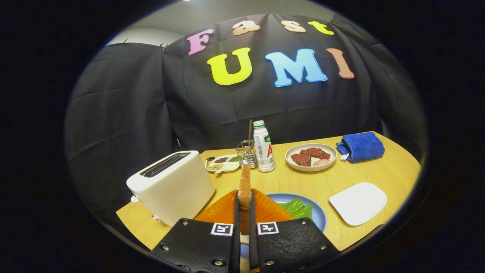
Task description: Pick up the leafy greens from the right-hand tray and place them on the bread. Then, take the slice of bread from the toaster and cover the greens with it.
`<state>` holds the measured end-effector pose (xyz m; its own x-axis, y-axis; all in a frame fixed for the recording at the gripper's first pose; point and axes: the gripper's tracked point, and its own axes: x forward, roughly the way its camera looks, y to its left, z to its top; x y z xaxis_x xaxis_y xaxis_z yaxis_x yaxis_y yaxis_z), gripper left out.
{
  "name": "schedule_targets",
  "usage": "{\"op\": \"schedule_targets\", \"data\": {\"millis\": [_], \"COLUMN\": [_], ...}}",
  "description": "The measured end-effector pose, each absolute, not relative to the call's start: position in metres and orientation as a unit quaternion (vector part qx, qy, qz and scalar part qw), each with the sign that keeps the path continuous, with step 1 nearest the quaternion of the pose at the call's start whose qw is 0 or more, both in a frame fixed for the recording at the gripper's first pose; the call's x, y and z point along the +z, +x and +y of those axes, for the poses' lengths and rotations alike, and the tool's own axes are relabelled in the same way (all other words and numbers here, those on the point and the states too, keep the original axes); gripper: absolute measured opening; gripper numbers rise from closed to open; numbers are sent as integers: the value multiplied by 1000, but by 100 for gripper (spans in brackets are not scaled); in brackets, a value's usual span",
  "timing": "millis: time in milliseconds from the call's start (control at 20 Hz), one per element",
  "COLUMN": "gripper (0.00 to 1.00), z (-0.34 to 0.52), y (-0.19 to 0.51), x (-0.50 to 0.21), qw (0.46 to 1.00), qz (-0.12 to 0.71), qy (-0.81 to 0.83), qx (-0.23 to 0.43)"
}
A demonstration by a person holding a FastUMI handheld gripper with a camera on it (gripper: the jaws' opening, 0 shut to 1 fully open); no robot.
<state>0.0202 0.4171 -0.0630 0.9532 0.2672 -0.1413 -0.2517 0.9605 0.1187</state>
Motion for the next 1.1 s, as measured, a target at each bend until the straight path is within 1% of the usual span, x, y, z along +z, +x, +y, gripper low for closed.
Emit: {"op": "schedule_targets", "data": {"millis": [250, 500, 1100], "gripper": [9, 9, 9], "z": [412, 396, 371], "y": [20, 21, 14], "x": [-78, -81, -95], "qw": [985, 987, 991], "qz": [94, 95, 96], "qy": [67, 69, 27], "qx": [130, 113, 91]}}
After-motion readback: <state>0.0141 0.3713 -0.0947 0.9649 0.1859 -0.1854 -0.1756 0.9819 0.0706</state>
